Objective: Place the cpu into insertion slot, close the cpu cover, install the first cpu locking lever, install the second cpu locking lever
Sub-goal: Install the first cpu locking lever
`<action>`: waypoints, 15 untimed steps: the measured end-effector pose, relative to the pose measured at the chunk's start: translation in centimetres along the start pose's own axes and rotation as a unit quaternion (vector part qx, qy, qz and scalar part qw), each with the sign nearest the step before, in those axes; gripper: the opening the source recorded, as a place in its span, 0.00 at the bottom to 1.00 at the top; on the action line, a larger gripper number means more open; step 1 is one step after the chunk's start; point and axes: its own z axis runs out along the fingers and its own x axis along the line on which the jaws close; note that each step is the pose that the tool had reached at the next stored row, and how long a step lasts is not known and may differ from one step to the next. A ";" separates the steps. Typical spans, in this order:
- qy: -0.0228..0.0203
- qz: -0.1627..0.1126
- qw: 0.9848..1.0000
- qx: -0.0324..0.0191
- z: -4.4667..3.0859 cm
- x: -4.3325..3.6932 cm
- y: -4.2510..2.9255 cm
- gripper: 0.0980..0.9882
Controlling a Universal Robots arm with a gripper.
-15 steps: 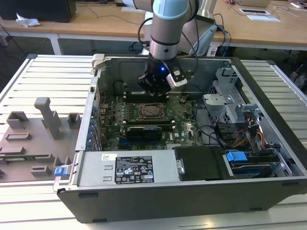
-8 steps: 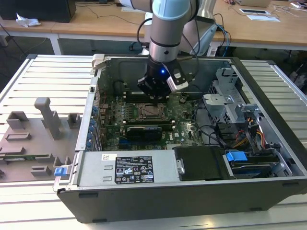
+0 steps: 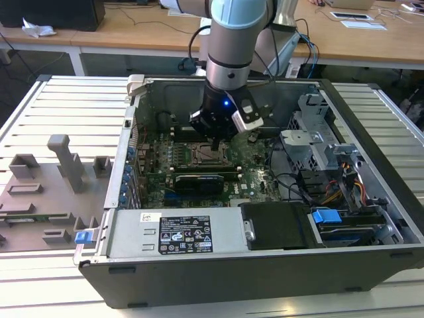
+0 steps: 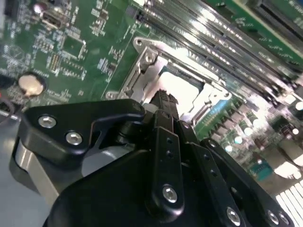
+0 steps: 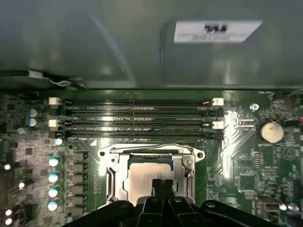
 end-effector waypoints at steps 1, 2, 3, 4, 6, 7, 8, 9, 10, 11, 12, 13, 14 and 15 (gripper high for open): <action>0.000 0.000 1.000 0.000 -0.42 0.01 0.02 0.00; 0.000 0.000 1.000 0.000 -0.84 0.03 0.04 0.00; 0.000 0.000 1.000 0.000 -1.46 0.05 0.07 0.00; 0.000 0.000 1.000 0.000 -1.80 0.06 0.08 0.00; 0.000 0.000 1.000 0.000 -2.49 0.08 0.12 0.00; 0.000 0.000 1.000 0.000 -2.75 0.09 0.13 0.00; 0.000 0.000 1.000 0.000 -2.94 0.10 0.13 0.00; 0.000 0.000 1.000 0.000 -3.11 0.10 0.15 0.00; 0.000 0.000 1.000 0.000 -3.12 0.10 0.15 0.00; 0.000 0.000 1.000 0.000 -3.12 0.10 0.15 0.00; 0.000 0.000 1.000 0.000 -3.13 0.10 0.15 0.00; 0.000 0.000 1.000 0.000 -3.13 0.10 0.15 0.00; 0.000 0.000 1.000 0.000 -3.13 0.10 0.15 0.00; 0.000 0.000 1.000 0.000 -3.14 0.10 0.15 0.00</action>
